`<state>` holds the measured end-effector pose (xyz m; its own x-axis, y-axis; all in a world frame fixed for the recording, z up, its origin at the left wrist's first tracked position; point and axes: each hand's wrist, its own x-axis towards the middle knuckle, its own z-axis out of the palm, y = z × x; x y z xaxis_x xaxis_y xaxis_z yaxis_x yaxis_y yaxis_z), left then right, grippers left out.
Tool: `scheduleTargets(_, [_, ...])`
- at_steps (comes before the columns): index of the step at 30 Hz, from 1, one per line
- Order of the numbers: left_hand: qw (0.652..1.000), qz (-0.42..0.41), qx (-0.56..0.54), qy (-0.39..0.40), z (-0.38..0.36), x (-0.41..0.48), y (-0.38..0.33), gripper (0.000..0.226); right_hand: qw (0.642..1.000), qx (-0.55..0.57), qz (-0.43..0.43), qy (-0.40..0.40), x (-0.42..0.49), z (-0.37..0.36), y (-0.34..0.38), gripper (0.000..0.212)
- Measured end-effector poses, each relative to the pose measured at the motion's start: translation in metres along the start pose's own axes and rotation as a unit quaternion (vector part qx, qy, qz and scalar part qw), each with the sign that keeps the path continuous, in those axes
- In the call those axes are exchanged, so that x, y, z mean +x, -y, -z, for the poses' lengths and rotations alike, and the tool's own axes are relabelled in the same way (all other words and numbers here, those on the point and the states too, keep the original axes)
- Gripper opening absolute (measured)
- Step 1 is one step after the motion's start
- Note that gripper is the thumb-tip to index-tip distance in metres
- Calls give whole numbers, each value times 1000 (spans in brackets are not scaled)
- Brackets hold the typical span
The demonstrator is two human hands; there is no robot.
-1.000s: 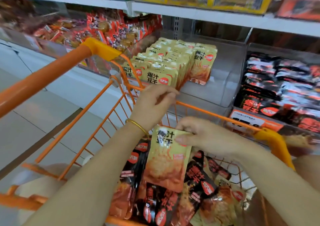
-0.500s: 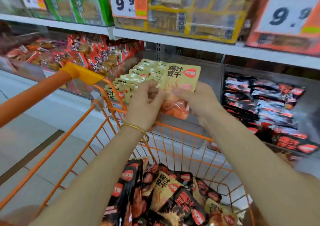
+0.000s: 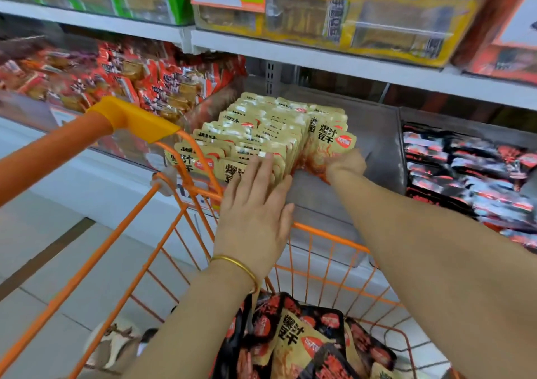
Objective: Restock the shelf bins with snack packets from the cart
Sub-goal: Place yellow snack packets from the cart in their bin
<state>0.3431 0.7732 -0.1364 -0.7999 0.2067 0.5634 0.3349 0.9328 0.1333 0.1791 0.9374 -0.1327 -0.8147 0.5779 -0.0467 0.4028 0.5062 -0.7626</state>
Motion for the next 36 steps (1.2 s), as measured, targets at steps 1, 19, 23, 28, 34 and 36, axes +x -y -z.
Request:
scheduleTargets(1, [1000,1,0,2,1,0,-1,47,1000,13,0,-9,4,-5,1,49])
scheduleTargets(19, [1000,8,0,-9,-1,0,-2,48,1000,-22,-2,14,29,-34,0,53])
scheduleTargets(23, [1000,9,-1,-6,0,0,-2,48,998,-57,-17,32,32,-36,3,57])
scheduleTargets(28, [1000,8,-4,0,1,1,-1,48,993,-114,-28,18,30,-30,2,60])
scheduleTargets(34, [998,22,-56,19,17,4,-2,48,994,-102,41,16,-22,19,23,33])
scheduleTargets(36, [998,34,-55,10,30,7,0,41,992,18,118,34,-62,47,28,27])
